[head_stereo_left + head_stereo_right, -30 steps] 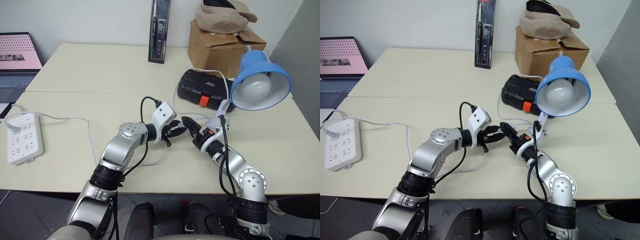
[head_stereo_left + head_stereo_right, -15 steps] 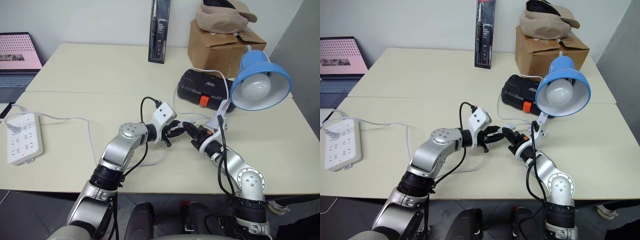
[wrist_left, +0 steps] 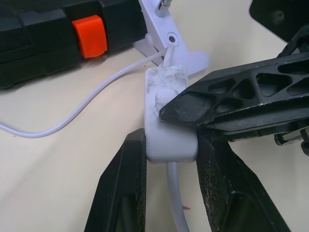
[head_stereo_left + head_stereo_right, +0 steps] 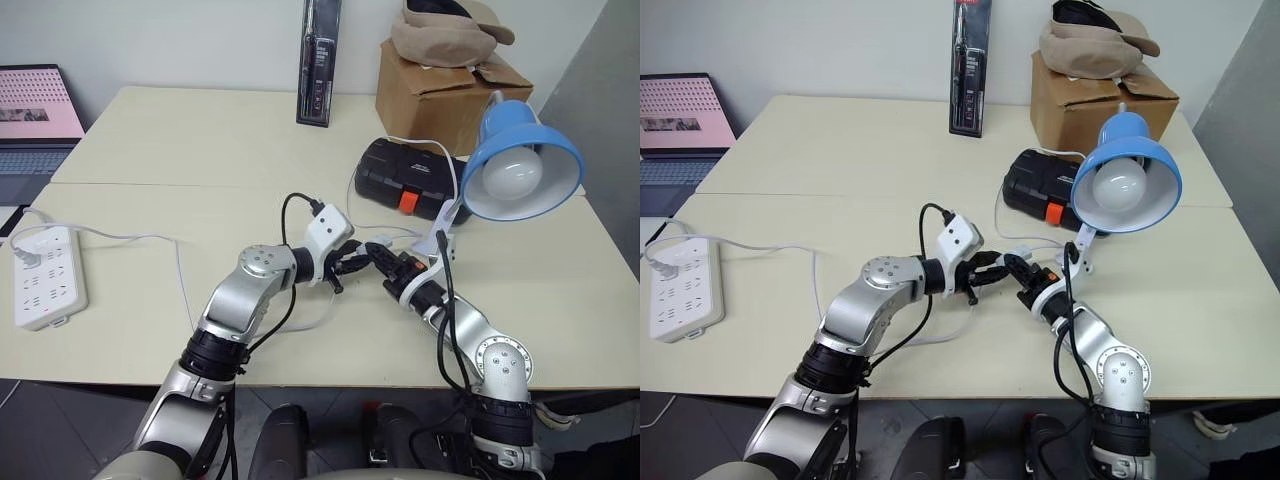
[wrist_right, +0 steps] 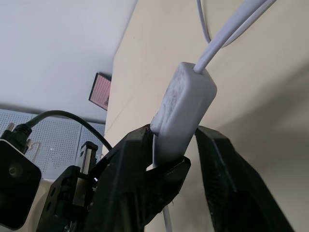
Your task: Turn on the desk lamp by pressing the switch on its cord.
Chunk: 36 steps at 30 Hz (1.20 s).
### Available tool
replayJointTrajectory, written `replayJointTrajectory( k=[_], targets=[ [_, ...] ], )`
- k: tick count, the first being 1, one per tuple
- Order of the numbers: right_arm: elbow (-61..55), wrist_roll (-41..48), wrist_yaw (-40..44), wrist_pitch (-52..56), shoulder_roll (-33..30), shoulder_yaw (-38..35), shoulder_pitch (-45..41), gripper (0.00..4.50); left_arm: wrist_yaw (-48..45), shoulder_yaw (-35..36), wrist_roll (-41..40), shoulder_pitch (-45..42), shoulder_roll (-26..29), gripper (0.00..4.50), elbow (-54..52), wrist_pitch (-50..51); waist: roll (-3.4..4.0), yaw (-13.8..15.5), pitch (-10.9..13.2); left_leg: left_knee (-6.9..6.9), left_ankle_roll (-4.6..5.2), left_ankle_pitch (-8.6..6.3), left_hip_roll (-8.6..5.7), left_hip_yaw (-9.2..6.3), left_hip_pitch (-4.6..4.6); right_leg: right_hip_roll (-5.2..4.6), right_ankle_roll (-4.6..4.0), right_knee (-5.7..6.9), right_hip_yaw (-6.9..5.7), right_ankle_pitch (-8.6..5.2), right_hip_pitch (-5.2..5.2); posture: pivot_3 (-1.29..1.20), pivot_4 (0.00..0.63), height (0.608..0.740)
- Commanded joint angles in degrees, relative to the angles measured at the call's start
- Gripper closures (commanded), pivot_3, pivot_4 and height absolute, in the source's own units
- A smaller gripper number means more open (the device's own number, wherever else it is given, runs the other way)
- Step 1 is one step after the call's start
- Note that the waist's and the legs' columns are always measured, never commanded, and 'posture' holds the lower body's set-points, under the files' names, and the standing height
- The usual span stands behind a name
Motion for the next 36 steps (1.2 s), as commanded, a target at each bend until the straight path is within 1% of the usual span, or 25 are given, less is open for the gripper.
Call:
replayJointTrajectory(
  k=[1,2,3,13,25,27,28,29,32,33,34,36],
  targets=[
    [-2.8,2.2,0.6,-0.3,0.5,0.3,0.0,1.90,0.1,-0.1,-0.4,-1.1,-0.2,3.40,-2.3,-1.4,0.00,0.0,0.0,0.00,0.00,0.00,0.00,0.00,0.00,0.00,0.00,0.00,0.00,0.00,0.00,0.00,0.150,0.740],
    [-2.8,2.3,0.6,-0.4,0.5,0.3,0.0,1.74,0.1,-0.1,-0.4,-1.0,-0.2,3.40,-2.3,-1.4,0.00,0.0,0.0,0.00,0.00,0.00,0.01,0.00,0.00,0.00,0.00,0.00,0.00,0.00,0.00,0.00,0.150,0.740],
    [-2.9,2.4,0.5,-0.5,0.5,0.3,0.0,1.71,0.1,-0.1,-0.5,-1.0,-0.2,3.40,-2.3,-1.4,0.00,0.0,0.0,0.00,0.00,0.00,0.00,0.00,0.00,0.00,0.00,0.00,0.00,0.00,-0.01,0.00,0.150,0.740],
    [-1.6,1.7,-0.4,-2.9,0.9,-0.6,-0.5,1.71,0.2,-0.2,-0.4,-0.6,0.0,3.40,-2.8,-1.4,0.00,0.0,0.0,-0.01,0.00,0.00,0.00,0.00,-0.01,0.00,0.00,0.00,0.00,0.00,-0.02,0.00,0.150,0.740],
    [-1.6,2.4,-0.7,-2.5,0.3,0.0,-0.1,1.71,-0.1,-0.3,-0.4,-0.7,0.1,3.40,-2.7,-1.5,0.00,0.0,0.0,-0.01,0.00,0.00,0.00,0.00,-0.02,0.00,0.00,0.00,0.00,0.00,-0.02,0.00,0.150,0.740],
    [-1.5,2.3,-0.8,-2.4,0.2,0.1,-0.1,2.08,-0.1,-0.3,-0.5,-0.7,0.1,3.40,-2.7,-1.5,0.00,0.0,0.0,-0.01,0.00,0.00,0.00,0.00,-0.02,0.00,0.00,0.00,0.00,0.00,-0.03,0.00,0.150,0.740],
    [-1.4,2.3,-0.8,-2.4,0.3,0.1,0.0,2.09,-0.1,-0.3,-0.5,-0.7,0.1,3.40,-2.7,-1.4,0.00,0.0,0.0,-0.01,0.00,0.00,0.00,0.00,-0.02,0.00,0.00,0.00,0.00,0.00,-0.03,0.00,0.150,0.740],
    [-1.4,2.3,-0.9,-2.4,0.3,0.1,0.1,2.37,-0.1,-0.4,-0.5,-0.7,0.2,3.40,-2.8,-1.4,0.00,0.0,0.0,-0.01,0.00,0.00,0.00,0.00,-0.02,0.00,0.00,0.00,0.00,0.00,-0.03,0.00,0.150,0.740],
    [-1.3,2.3,-1.0,-2.3,0.4,0.1,0.1,2.96,0.0,-0.4,-0.5,-0.7,0.2,3.40,-2.9,-1.4,0.00,0.0,0.0,-0.01,0.00,0.00,0.00,0.00,-0.03,0.00,0.00,0.00,0.00,0.00,-0.03,0.00,0.150,0.740],
    [-1.2,2.3,-1.0,-2.4,0.4,0.1,0.0,3.25,0.0,-0.4,-0.5,-0.8,0.3,3.40,-2.8,-1.5,0.00,0.0,0.0,-0.01,0.00,0.00,0.00,0.00,-0.03,0.00,0.00,0.00,0.00,0.00,-0.04,0.00,0.150,0.740],
    [-1.0,2.2,-1.0,-2.4,0.5,0.1,0.0,3.38,0.0,-0.3,-0.5,-0.8,0.3,3.40,-2.7,-1.6,0.00,0.0,0.0,-0.01,0.00,0.00,0.00,0.00,-0.03,0.00,0.00,0.00,0.00,0.00,-0.04,0.00,0.150,0.740],
    [-0.9,2.1,-0.9,-2.4,0.5,0.1,-0.1,3.82,0.1,-0.3,-0.5,-0.9,0.3,3.40,-2.6,-1.7,0.00,0.0,0.0,-0.01,0.00,0.00,0.01,0.00,-0.04,0.00,0.00,0.00,0.00,0.00,-0.04,0.00,0.150,0.740]
  ],
)
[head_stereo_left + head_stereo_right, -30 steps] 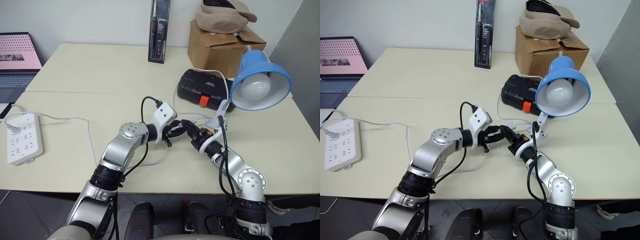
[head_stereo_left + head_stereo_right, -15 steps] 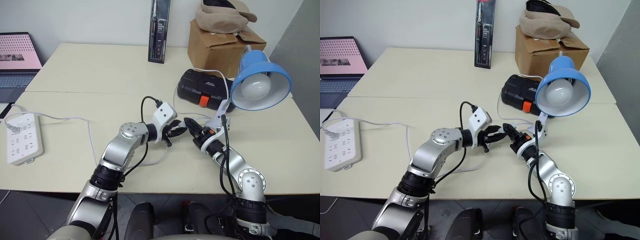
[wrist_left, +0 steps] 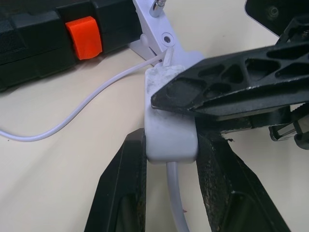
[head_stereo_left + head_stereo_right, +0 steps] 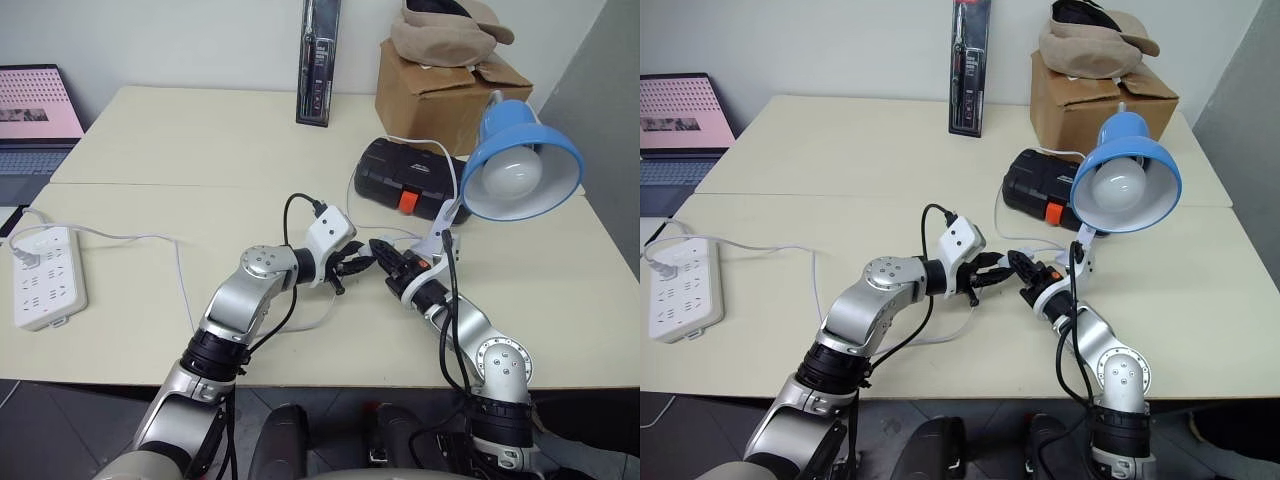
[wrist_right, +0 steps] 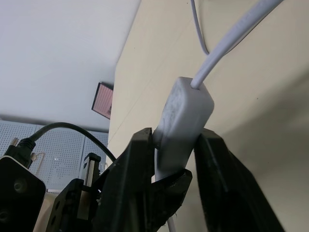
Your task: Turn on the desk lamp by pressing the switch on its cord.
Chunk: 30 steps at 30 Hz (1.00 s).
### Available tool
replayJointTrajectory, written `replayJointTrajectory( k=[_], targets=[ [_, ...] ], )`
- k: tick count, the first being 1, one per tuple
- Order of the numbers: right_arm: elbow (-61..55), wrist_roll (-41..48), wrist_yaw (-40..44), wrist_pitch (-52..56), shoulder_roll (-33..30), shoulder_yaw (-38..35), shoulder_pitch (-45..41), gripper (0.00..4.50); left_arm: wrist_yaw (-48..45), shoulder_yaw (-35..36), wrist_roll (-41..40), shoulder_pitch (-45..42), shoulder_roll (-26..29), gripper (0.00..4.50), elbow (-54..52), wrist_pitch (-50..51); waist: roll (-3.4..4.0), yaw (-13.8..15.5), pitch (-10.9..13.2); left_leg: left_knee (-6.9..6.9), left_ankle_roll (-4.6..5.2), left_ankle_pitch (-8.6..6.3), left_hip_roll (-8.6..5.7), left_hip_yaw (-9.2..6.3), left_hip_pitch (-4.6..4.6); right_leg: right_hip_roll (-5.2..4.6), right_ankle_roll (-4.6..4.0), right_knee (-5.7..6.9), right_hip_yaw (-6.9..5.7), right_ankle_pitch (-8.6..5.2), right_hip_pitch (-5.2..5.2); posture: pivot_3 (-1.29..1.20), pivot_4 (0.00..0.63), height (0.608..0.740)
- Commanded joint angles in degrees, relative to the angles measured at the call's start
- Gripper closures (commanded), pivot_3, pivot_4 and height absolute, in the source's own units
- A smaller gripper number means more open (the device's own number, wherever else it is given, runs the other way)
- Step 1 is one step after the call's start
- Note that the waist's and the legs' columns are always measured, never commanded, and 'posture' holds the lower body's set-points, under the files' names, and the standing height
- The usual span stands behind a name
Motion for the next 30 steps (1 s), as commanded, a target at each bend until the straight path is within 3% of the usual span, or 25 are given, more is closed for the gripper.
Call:
replayJointTrajectory(
  k=[1,10,12,21,25,30],
  targets=[
    [-1.1,0.7,0.3,-0.2,0.3,0.2,-0.2,3.96,0.0,0.3,-0.5,-0.9,0.1,3.40,-2.5,-1.0,0.00,0.0,0.0,0.00,0.00,0.00,-0.01,0.00,-0.01,0.00,0.00,0.00,0.00,0.00,-0.01,0.00,0.150,0.740],
    [-0.9,-0.2,0.8,-1.0,0.3,0.0,-0.3,3.98,0.1,0.4,-0.6,-1.3,0.1,3.40,-2.2,-1.1,0.00,0.0,0.0,0.00,0.00,0.00,-0.01,0.00,-0.05,0.00,0.00,-0.01,0.00,0.00,-0.04,0.00,0.150,0.740],
    [-1.1,-0.3,1.0,-1.0,0.2,0.0,-0.1,3.25,0.2,0.4,-0.5,-1.3,0.1,3.40,-2.2,-1.2,0.00,0.0,0.0,0.00,0.00,0.00,-0.01,0.00,-0.05,0.00,0.00,-0.01,0.00,0.00,-0.04,0.00,0.150,0.740],
    [-2.3,0.4,2.0,-0.4,-1.0,-0.3,0.6,1.09,0.2,-0.1,0.6,-1.2,0.4,3.40,-1.6,-3.0,0.00,0.0,0.0,0.00,0.00,0.00,-0.01,0.00,-0.07,0.00,0.00,-0.01,0.00,0.00,-0.06,0.00,0.150,0.740],
    [-6.5,-1.4,3.9,2.9,-7.2,1.2,2.5,0.16,0.8,-0.6,2.6,-0.8,0.9,3.40,0.9,-6.4,0.01,0.1,0.0,0.00,0.00,0.00,-0.02,0.00,-0.08,0.00,0.00,-0.02,0.00,0.00,-0.06,0.00,0.150,0.740],
    [-17.6,-7.9,10.3,7.6,-22.3,5.5,6.2,0.00,1.2,-1.0,4.9,0.2,1.6,3.40,5.0,-10.7,0.02,0.1,0.0,0.01,0.00,0.00,-0.03,0.01,-0.15,-0.02,0.00,-0.07,-0.02,0.00,-0.08,0.00,0.150,0.740]
  ],
)
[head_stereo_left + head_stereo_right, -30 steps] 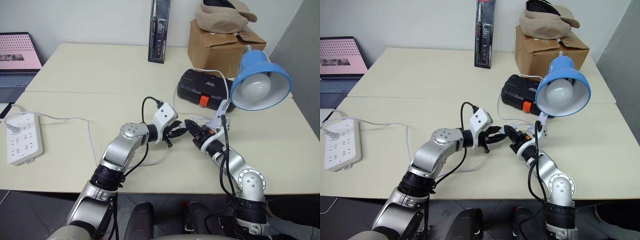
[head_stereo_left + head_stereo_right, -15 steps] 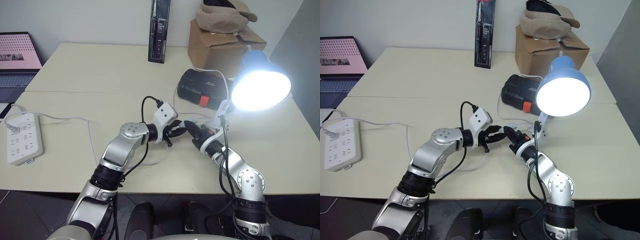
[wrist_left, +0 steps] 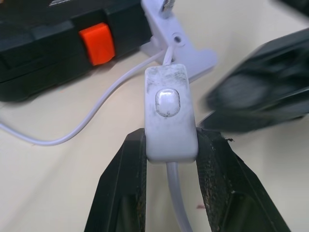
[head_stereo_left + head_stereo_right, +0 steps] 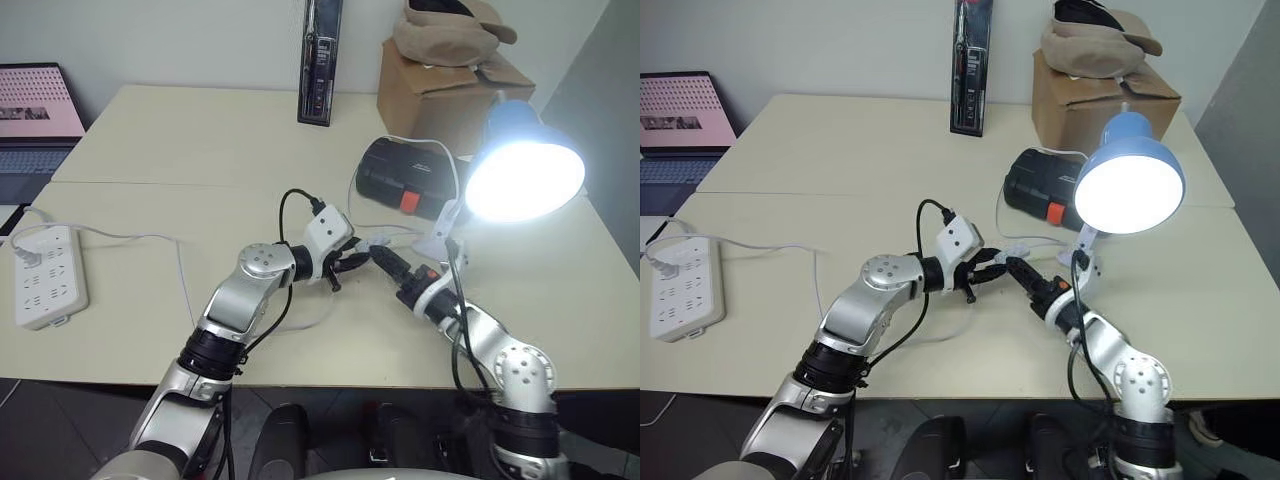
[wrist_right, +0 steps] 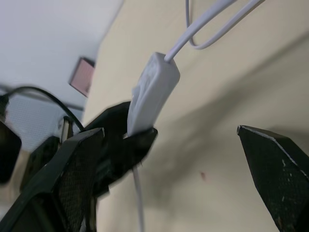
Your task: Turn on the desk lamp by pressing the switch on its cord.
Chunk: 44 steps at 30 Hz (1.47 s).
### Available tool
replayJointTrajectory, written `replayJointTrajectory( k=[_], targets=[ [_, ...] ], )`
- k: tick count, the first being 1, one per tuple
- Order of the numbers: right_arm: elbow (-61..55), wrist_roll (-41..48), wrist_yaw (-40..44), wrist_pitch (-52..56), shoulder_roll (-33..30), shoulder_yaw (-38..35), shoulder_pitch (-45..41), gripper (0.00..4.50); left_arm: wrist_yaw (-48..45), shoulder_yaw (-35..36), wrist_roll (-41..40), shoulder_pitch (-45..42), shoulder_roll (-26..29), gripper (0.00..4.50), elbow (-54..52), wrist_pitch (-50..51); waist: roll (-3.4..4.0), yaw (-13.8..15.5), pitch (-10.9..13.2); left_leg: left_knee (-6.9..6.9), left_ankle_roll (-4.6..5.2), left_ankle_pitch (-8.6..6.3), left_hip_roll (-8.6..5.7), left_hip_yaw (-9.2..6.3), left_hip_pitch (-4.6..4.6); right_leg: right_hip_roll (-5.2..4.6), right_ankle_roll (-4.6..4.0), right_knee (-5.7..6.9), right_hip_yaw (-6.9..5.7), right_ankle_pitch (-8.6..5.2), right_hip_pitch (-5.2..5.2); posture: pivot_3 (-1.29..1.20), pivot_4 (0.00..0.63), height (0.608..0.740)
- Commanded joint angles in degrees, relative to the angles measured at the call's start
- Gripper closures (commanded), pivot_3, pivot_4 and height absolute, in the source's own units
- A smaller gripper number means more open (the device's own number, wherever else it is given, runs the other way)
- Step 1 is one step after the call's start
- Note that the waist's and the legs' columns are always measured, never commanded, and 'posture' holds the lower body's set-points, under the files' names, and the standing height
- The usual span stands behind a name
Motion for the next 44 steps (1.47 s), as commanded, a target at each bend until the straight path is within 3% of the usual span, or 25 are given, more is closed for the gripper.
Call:
replayJointTrajectory(
  k=[1,11,12,18,24,29,36,44],
  targets=[
    [-11.7,-6.4,7.4,2.8,-11.1,3.8,1.9,0.00,0.3,-0.5,1.8,0.2,0.5,3.40,2.2,-4.6,0.01,0.0,0.0,-0.01,0.00,0.00,-0.01,0.00,0.00,0.00,0.00,0.00,0.00,0.00,-0.02,0.00,0.150,0.740],
    [-21.0,-22.5,23.3,-0.5,-33.4,7.0,3.0,0.00,-1.0,-1.0,3.2,0.9,0.3,3.40,8.4,-10.4,-0.03,0.1,0.0,0.01,0.00,0.00,-0.03,-0.04,-0.04,0.01,0.01,-0.05,-0.07,0.00,-0.05,0.00,0.150,0.740],
    [-21.1,-24.1,24.6,-1.1,-34.7,7.2,3.4,0.00,-1.7,-1.0,3.0,1.2,0.5,2.70,8.0,-10.4,-0.03,0.1,0.0,0.00,0.00,0.00,-0.03,-0.04,-0.04,0.01,0.01,-0.06,-0.08,0.00,-0.05,0.00,0.150,0.740],
    [-19.4,-28.5,29.2,-3.1,-36.1,6.6,4.3,0.00,-2.4,1.0,1.3,4.5,1.8,1.43,2.1,-7.2,-0.03,0.1,0.0,-0.01,0.00,0.00,-0.01,-0.04,-0.07,0.01,0.01,-0.12,-0.10,-0.01,-0.06,0.00,0.150,0.740],
    [-17.1,-34.6,36.8,-8.1,-40.0,5.8,4.7,0.00,-0.5,8.4,-3.5,15.0,6.8,0.37,-15.5,2.7,-0.04,0.0,0.0,-0.01,-0.01,0.00,0.02,-0.04,-0.06,0.01,0.02,-0.10,-0.08,0.00,-0.06,0.00,0.150,0.740],
    [-12.5,-37.4,44.8,-16.1,-41.4,1.8,5.7,0.00,-1.0,17.8,-10.3,25.6,11.3,0.37,-28.3,5.3,-0.03,0.1,0.0,-0.04,-0.01,0.00,0.04,-0.05,-0.05,0.00,-0.02,-0.09,-0.10,-0.03,-0.09,0.00,0.150,0.740],
    [-5.1,-38.8,55.3,-24.2,-43.4,-5.1,6.5,0.00,-2.9,32.4,-19.3,31.0,17.9,0.37,-31.2,9.7,-0.04,0.4,0.0,0.05,-0.01,0.00,0.00,-0.10,0.04,-0.06,-0.01,-0.07,-0.19,0.00,0.03,0.00,0.150,0.740],
    [0.8,-42.8,59.2,-29.0,-42.6,-4.4,4.3,0.00,-6.0,33.3,-22.2,31.5,23.8,0.37,-29.0,9.7,-0.03,0.4,0.0,0.02,-0.02,-0.01,0.01,-0.04,0.04,-0.07,-0.06,-0.10,-0.15,-0.03,0.02,0.00,0.150,0.740]
  ],
)
